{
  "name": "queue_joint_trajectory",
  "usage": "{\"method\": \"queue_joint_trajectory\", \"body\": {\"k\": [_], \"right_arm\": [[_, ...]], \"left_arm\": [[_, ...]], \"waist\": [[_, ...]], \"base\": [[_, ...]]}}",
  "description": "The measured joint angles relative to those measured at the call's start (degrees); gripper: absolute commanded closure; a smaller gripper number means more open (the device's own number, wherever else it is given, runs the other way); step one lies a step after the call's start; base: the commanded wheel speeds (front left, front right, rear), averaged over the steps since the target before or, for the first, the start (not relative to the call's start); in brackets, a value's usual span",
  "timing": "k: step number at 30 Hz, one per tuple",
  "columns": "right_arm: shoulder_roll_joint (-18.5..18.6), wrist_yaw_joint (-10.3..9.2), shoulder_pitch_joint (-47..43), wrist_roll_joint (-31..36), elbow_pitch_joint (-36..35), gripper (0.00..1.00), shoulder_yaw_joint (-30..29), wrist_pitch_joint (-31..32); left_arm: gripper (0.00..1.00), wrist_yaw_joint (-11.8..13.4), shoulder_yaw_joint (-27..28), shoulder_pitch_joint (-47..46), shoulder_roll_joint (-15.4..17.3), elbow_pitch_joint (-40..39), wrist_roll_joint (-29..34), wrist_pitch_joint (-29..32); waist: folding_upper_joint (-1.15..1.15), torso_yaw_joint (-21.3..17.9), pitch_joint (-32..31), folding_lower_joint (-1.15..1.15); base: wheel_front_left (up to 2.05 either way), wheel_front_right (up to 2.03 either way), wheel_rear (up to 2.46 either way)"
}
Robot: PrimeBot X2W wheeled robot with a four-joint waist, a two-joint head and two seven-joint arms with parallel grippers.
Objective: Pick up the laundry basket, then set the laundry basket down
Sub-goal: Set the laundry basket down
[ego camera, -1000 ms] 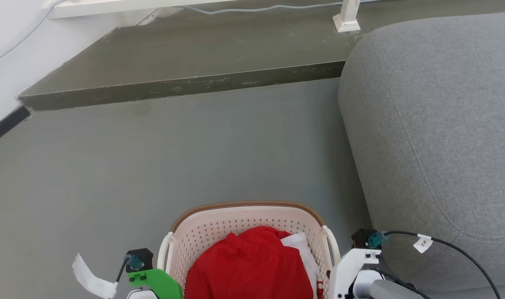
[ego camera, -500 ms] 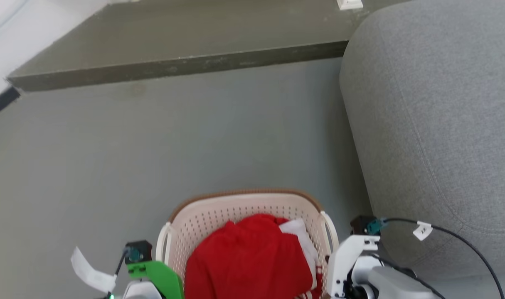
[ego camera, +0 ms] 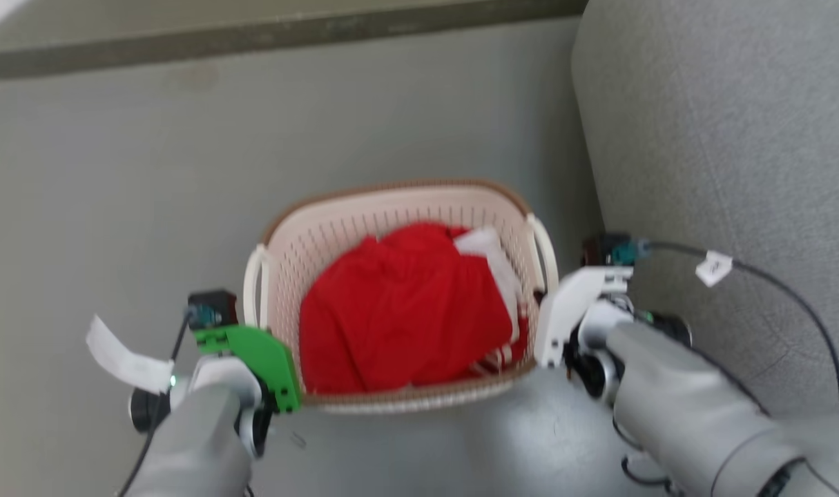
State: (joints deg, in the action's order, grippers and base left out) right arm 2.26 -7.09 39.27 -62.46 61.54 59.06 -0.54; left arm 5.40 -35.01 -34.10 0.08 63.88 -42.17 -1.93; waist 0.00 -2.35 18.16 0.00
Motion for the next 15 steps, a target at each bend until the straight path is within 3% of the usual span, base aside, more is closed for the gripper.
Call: {"method": "queue_joint_trajectory", "body": {"k": [15], "right_arm": [[-0.12,0.0,12.86,0.99,1.9,1.0,-2.11,-2.65]], "left_arm": [[1.0,0.15,1.9,-11.27,0.77,-1.4,0.55,-1.47]], "waist": [[0.0,-0.36,10.9,0.01]], "base": [[0.0,0.0,0.0]]}}
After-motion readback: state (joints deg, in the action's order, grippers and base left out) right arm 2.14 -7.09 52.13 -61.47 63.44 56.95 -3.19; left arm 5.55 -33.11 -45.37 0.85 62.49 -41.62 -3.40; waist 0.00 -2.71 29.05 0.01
